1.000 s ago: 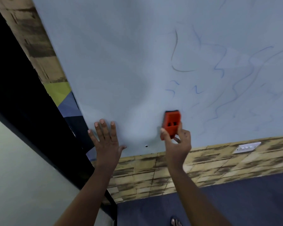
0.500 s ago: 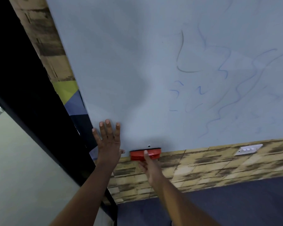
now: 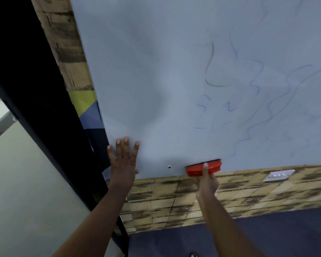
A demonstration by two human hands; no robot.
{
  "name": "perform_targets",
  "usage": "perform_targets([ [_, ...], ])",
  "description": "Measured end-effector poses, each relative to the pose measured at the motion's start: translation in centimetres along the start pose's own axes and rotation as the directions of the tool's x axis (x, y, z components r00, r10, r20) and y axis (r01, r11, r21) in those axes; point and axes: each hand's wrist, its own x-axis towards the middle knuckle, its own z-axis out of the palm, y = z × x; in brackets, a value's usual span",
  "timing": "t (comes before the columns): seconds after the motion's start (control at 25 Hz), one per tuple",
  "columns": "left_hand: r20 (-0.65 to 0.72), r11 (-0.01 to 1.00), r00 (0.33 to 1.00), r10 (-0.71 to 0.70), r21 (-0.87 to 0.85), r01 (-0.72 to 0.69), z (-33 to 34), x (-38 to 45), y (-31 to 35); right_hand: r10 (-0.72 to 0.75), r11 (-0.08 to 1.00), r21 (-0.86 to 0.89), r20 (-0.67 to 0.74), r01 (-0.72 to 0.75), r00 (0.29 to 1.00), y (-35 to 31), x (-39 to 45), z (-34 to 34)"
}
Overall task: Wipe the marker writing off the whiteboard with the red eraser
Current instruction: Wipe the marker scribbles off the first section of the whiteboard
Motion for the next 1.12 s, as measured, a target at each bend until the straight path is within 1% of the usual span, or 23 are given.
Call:
perform_targets([
  [0.08, -0.014, 1.0, 1.0, -0.01, -0.011, 0.01, 0.2, -0.1, 0.2, -0.235, 0.972, 0.015, -0.024, 0.236, 0.972, -4.3, 0.0, 0.2],
  [0.12, -0.014, 0.999, 0.999, -0.029, -0.015, 0.028, 0.3, -0.1, 0.6, -0.372, 0.927, -0.048, -0.017, 0.371, 0.928, -6.1, -0.5, 0.7],
  [0.2, -0.027, 0.996, 0.996, -0.086, -0.008, 0.086, 0.1, -0.1, 1.9, -0.62, 0.751, -0.242, 0.061, 0.614, 0.782, -8.2, -2.8, 2.4],
  [0.28, -0.054, 0.986, 0.986, -0.155, -0.065, 0.151, -0.6, -0.1, 3.9, -0.755, 0.483, -0.397, 0.264, 0.781, 0.601, -7.7, -5.7, 4.3],
  [0.32, -0.059, 0.976, 0.981, -0.183, -0.128, 0.174, -1.2, -0.2, 4.9, -0.775, 0.316, -0.45, 0.384, 0.835, 0.501, -6.7, -6.9, 5.0],
  [0.36, -0.06, 0.96, 0.977, -0.205, -0.206, 0.189, -1.8, 0.0, 5.7, -0.781, 0.125, -0.475, 0.494, 0.871, 0.382, -5.4, -7.5, 5.3],
  [0.4, -0.063, 0.938, 0.973, -0.223, -0.286, 0.197, -2.5, 0.2, 6.3, -0.761, -0.059, -0.459, 0.596, 0.886, 0.258, -4.4, -7.6, 5.4],
  [0.44, -0.074, 0.916, 0.968, -0.241, -0.348, 0.201, -3.3, 0.4, 6.8, -0.733, -0.189, -0.43, 0.66, 0.883, 0.165, -4.1, -7.3, 5.2],
  [0.48, -0.1, 0.908, 0.965, -0.243, -0.374, 0.19, -4.0, 0.6, 7.1, -0.725, -0.228, -0.412, 0.676, 0.882, 0.129, -4.5, -6.9, 5.0],
  [0.52, -0.143, 0.919, 0.967, -0.21, -0.366, 0.146, -4.8, 0.9, 7.3, -0.753, -0.184, -0.414, 0.642, 0.892, 0.143, -5.4, -6.3, 4.8],
  [0.56, -0.19, 0.943, 0.971, -0.147, -0.324, 0.079, -5.5, 1.2, 7.5, -0.802, -0.056, -0.431, 0.557, 0.901, 0.217, -6.7, -5.8, 4.6],
  [0.6, -0.237, 0.962, 0.968, -0.081, -0.274, 0.013, -6.2, 1.8, 7.6, -0.843, 0.133, -0.44, 0.422, 0.888, 0.334, -8.1, -5.1, 4.4],
  [0.64, -0.279, 0.969, 0.959, -0.053, -0.245, -0.018, -7.1, 2.6, 7.6, -0.834, 0.355, -0.403, 0.271, 0.844, 0.481, -9.7, -4.3, 4.0],
  [0.68, -0.318, 0.968, 0.946, -0.066, -0.25, -0.017, -8.1, 3.8, 7.4, -0.769, 0.569, -0.311, 0.127, 0.761, 0.627, -11.2, -3.3, 3.4],
  [0.72, -0.354, 0.959, 0.929, -0.107, -0.285, 0.002, -9.0, 5.1, 7.0, -0.659, 0.736, -0.191, 0.018, 0.65, 0.752, -12.3, -2.3, 2.6],
  [0.76, -0.387, 0.944, 0.91, -0.15, -0.329, 0.016, -9.9, 6.5, 6.5, -0.543, 0.839, -0.077, -0.046, 0.539, 0.838, -13.1, -1.4, 1.8],
  [0.8, -0.418, 0.932, 0.892, -0.174, -0.362, 0.012, -10.6, 7.9, 6.0, -0.443, 0.896, 0.0, -0.068, 0.444, 0.894, -13.4, -0.5, 1.0],
  [0.88, -0.461, 0.931, 0.872, -0.167, -0.365, -0.015, -11.4, 10.1, 4.7, -0.346, 0.936, 0.046, -0.067, 0.349, 0.936, -13.6, 0.5, 0.0],
  [0.96, -0.472, 0.95, 0.869, -0.151, -0.312, -0.005, -11.2, 11.3, 3.6, -0.366, 0.928, 0.05, -0.062, 0.37, 0.928, -14.6, 0.2, 0.1],
  [1.0, -0.478, 0.963, 0.867, -0.143, -0.271, 0.01, -10.8, 11.6, 3.3, -0.421, 0.906, 0.031, -0.054, 0.423, 0.906, -15.5, -0.2, 0.6],
  [1.04, -0.488, 0.973, 0.862, -0.137, -0.229, 0.025, -10.3, 11.7, 3.0, -0.505, 0.863, -0.012, -0.036, 0.504, 0.863, -16.4, -1.0, 1.4],
  [1.08, -0.502, 0.979, 0.854, -0.134, -0.198, 0.037, -9.7, 11.8, 2.9, -0.601, 0.797, -0.071, -0.001, 0.6, 0.799, -17.0, -1.9, 2.4],
  [1.12, -0.518, 0.983, 0.845, -0.133, -0.178, 0.045, -9.1, 11.8, 2.8, -0.696, 0.705, -0.133, 0.053, 0.696, 0.716, -17.1, -3.0, 3.4],
])
